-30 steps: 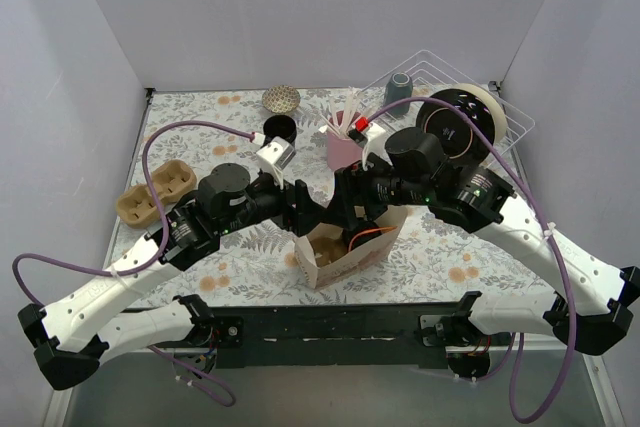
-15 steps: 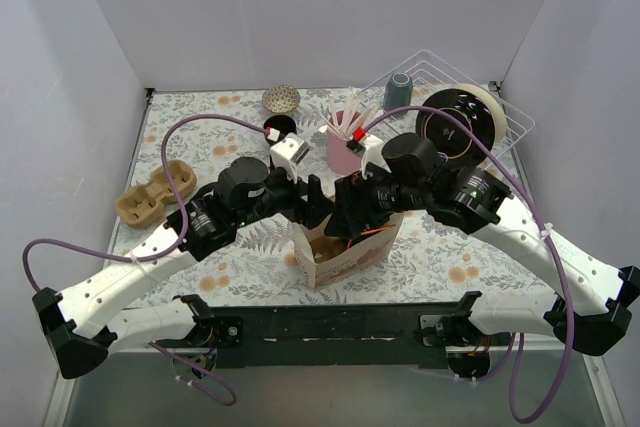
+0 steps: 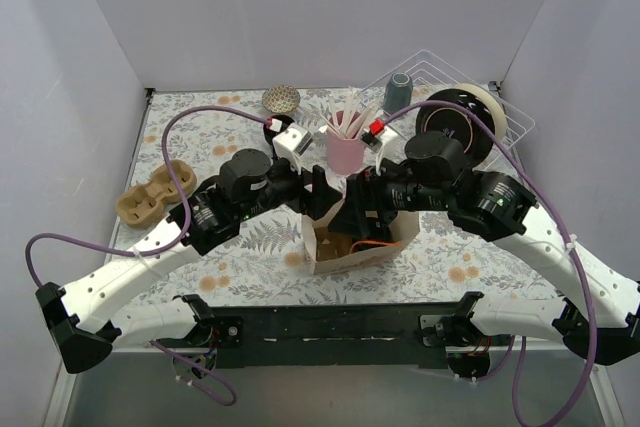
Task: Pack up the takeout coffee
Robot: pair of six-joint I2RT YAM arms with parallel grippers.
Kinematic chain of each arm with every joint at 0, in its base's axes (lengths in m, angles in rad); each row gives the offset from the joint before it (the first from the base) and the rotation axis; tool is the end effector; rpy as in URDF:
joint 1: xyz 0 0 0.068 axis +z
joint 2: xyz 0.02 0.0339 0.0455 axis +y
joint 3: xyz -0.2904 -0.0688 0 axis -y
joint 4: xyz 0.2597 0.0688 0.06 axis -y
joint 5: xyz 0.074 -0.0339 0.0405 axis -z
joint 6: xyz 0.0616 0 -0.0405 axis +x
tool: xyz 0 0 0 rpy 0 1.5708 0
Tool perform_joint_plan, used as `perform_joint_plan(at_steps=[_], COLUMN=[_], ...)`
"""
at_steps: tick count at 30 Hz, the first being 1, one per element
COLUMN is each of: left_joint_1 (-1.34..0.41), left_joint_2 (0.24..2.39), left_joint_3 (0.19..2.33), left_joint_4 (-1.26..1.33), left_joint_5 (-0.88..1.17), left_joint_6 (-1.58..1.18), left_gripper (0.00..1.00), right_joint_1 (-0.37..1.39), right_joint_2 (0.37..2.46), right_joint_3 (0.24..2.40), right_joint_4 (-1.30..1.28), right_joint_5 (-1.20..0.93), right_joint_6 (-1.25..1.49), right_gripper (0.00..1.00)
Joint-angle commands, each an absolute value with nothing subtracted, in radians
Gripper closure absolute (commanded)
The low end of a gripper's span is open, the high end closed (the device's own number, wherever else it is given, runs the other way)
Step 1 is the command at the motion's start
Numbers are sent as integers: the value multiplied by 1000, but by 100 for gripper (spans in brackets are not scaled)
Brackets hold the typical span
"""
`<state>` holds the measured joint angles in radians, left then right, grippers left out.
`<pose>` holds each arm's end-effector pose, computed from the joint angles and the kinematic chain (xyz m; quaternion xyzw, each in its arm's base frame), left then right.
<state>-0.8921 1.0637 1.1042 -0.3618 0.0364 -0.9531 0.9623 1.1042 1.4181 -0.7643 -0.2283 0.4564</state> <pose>0.1644 -0.2074 0.3950 -0.0141 0.8109 -0.4751 0.3413 0.1249 0.2036 0.4518 -0.2692 0.7997 0.4171 0.3377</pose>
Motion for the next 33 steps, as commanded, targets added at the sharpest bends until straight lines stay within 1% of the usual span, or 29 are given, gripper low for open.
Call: perform_joint_plan(at_steps=[1, 5, 14, 22, 25, 33], left_joint_1=[-890, -890, -890, -890, -887, -873], left_joint_2=[1052, 1057, 1077, 1095, 1109, 1118], left_joint_3=[1147, 1137, 1117, 1092, 1092, 1077], left_joint_4=[-367, -357, -331, -279, -281, -273], left_joint_5=[12, 12, 17, 46, 52, 61], left_joint_6=[-923, -922, -922, -838, -816, -787], left_gripper=[26, 26, 26, 25, 25, 25], right_joint_1=[959, 959, 956, 951, 946, 934], right_joint_2=[1089, 1123, 1118, 1088, 1086, 1091], right_joint_3=[1511, 1522, 1485, 1362, 1368, 1397], right_joint_4=[-709, -752, -745, -698, -716, -727], right_joint_5=[-201, -215, -192, -235, -219, -98], right_joint_6=[414, 420, 443, 474, 462, 433], right_gripper=[1, 2, 2, 2, 2, 2])
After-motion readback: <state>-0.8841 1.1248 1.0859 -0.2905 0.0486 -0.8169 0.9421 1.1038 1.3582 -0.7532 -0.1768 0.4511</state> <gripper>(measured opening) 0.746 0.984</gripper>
